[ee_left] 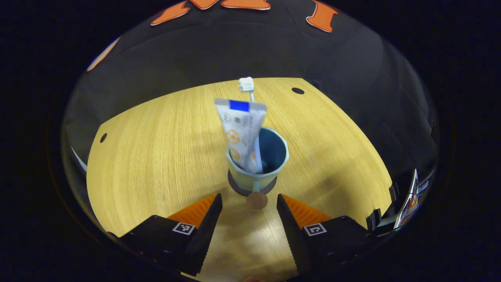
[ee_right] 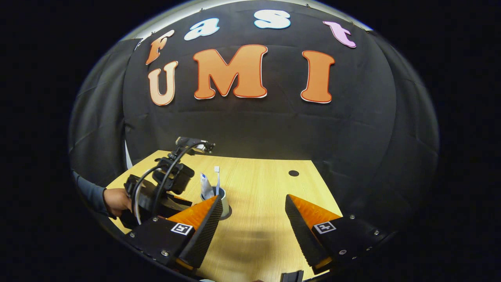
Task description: Put the toothbrush and toothpaste on the desktop into the cup, then pick up the cup and place it on the coaster on the desktop.
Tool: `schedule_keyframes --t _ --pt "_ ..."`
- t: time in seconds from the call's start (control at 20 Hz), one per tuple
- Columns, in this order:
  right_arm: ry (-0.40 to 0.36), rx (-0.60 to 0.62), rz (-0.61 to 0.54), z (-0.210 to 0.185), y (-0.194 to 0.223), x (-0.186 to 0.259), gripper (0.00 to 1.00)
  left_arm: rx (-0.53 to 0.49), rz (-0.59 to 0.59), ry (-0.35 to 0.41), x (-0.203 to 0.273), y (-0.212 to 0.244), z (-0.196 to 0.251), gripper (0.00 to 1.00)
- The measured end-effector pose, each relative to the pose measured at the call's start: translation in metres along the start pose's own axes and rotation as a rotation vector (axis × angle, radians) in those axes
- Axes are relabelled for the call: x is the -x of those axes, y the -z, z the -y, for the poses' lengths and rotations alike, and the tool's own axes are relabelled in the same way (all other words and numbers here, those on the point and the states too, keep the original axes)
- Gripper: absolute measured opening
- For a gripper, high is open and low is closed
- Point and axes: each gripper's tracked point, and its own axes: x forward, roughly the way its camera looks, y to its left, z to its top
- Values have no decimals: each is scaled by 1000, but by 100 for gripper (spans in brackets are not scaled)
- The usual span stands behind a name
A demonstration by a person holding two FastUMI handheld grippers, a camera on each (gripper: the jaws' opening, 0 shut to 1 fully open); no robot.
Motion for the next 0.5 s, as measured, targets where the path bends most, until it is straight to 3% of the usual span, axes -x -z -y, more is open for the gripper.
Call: schedule_keyframes --t 0.05,0.1,0.15,0.2,0.35,0.5 --pt "-6 8 10 -1 -4 -1 96 1 35 -14 0 -14 1 87" --pt "-13 16 18 -3 -7 -4 96 1 75 -23 44 56 -34 88" --pt "-18 21 30 -4 -12 -5 96 0 116 -36 -2 -7 -19 89" --pt "-27 24 48 -6 -18 -7 96 -4 160 -50 16 -29 -10 92" --pt "-52 51 105 -13 -37 -11 96 -11 310 -106 35 -56 -25 96" --pt "-76 84 184 -21 -58 -12 96 8 455 -177 85 -72 -43 98"
